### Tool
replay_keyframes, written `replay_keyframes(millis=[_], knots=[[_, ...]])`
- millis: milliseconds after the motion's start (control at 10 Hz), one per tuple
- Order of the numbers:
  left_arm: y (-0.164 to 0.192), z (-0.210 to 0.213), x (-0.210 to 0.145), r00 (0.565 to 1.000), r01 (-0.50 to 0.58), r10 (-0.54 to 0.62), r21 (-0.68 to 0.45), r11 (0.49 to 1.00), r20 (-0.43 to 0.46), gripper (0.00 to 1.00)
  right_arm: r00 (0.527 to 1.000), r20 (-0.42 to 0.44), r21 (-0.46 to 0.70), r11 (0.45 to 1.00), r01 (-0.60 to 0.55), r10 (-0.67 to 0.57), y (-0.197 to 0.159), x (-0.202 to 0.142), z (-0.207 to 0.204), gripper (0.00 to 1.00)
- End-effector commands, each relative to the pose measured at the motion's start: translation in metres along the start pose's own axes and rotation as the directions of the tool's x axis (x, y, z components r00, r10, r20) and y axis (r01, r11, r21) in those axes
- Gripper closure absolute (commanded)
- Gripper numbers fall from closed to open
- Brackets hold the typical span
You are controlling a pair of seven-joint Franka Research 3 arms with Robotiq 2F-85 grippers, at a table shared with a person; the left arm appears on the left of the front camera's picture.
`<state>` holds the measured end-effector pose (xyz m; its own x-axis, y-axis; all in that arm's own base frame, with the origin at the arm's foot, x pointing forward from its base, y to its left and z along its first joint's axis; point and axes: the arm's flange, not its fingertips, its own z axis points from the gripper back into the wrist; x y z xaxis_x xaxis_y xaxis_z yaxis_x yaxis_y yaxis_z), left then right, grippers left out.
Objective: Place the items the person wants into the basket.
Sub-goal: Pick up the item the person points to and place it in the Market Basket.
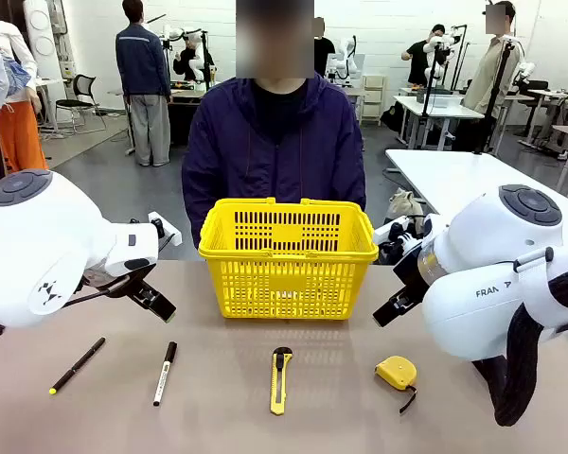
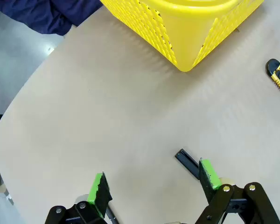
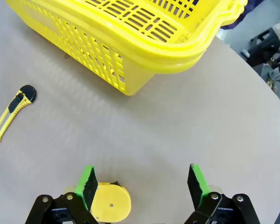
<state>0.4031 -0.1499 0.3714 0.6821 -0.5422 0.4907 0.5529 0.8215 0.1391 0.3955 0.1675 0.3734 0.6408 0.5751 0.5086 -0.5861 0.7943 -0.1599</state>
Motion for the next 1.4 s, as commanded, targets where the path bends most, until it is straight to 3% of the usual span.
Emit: replay_keyframes(millis=[0, 1300], knots=[[0.0000, 0.0000, 0.0000, 1.000, 0.000, 0.000, 0.000, 1.000, 0.000, 0.00, 1.000, 0.000, 0.000, 1.000, 0.000, 0.000, 0.0000, 0.0000, 0.0000, 0.00], [0.0000, 0.0000, 0.0000, 1.000, 0.000, 0.000, 0.000, 1.000, 0.000, 0.00, 1.000, 0.000, 0.000, 1.000, 0.000, 0.000, 0.0000, 0.0000, 0.0000, 0.00]])
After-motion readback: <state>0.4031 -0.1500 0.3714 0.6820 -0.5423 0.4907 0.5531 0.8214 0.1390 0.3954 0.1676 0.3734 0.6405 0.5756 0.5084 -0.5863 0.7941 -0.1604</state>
